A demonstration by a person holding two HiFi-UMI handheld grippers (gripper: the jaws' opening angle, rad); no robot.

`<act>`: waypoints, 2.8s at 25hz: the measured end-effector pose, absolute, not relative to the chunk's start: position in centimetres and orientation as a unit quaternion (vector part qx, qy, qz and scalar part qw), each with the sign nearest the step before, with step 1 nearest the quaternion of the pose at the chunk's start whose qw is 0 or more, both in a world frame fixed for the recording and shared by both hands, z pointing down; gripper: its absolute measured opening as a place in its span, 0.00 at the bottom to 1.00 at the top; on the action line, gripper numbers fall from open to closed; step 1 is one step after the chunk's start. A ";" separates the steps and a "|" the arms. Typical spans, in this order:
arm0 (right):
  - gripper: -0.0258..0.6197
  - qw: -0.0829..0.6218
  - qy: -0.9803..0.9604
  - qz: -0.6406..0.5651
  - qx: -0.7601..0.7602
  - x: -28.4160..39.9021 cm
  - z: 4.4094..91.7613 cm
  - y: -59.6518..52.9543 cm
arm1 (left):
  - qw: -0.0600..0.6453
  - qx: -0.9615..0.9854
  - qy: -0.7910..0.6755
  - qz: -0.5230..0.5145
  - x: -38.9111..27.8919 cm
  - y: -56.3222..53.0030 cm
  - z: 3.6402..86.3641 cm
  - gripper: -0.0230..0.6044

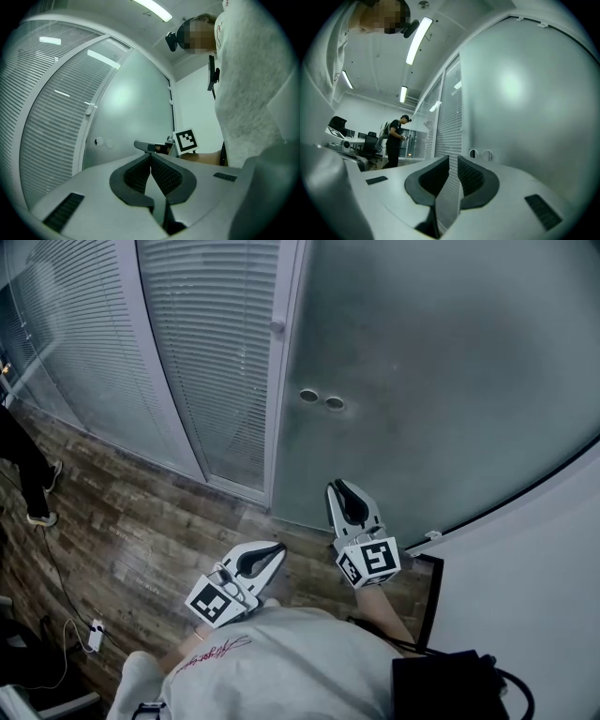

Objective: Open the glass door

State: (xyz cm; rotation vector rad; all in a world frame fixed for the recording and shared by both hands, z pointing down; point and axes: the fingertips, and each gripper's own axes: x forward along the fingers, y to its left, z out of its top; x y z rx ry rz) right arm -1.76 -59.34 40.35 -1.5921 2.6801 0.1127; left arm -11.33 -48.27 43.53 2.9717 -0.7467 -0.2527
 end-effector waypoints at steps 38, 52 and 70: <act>0.31 0.049 0.723 0.022 -0.689 -0.7 39.6 -80.6 | 0.036 0.940 -0.333 -0.065 -15.5 -52.3 44.2 0.07; 0.24 0.045 0.730 0.035 -0.681 -1.0 39.6 -79.2 | 0.047 0.940 -0.332 -0.061 -15.2 -51.7 44.8 0.07; 0.23 0.047 0.747 0.027 -0.663 -2.0 40.1 -77.0 | 0.057 0.948 -0.307 -0.062 -13.8 -51.1 45.2 0.07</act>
